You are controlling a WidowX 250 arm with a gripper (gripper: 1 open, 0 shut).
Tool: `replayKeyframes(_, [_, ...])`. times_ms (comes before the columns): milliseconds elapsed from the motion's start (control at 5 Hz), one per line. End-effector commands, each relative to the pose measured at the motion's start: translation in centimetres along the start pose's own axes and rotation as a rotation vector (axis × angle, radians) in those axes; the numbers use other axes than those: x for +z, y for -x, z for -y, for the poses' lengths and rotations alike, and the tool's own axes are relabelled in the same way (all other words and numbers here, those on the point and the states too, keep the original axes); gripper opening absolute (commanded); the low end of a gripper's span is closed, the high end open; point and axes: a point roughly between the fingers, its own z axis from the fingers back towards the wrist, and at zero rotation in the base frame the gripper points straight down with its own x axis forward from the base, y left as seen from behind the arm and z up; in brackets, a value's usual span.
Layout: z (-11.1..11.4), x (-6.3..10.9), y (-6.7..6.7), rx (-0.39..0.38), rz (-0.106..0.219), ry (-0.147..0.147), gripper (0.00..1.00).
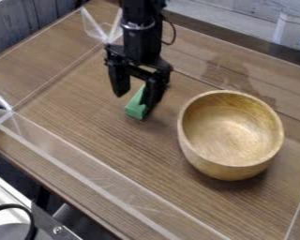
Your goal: Put the green block in the brown bowl
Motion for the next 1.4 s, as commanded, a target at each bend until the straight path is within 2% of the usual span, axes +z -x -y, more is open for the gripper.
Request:
replayKeyframes(0, [-0.5, 0.4, -1.1, 0.008, 0.048, -0.008, 1.00])
replayKeyframes(400, [-0.8, -0.7, -2.2, 0.009, 0.062, -0.001, 1.00])
replayKeyframes(800, [-1.0, -0.4, -2.9, 0.009, 0.100, 0.006, 1.00])
replayKeyframes(1200, [-1.1, -0.8, -3.4, 0.016, 0.107, 0.008, 1.00])
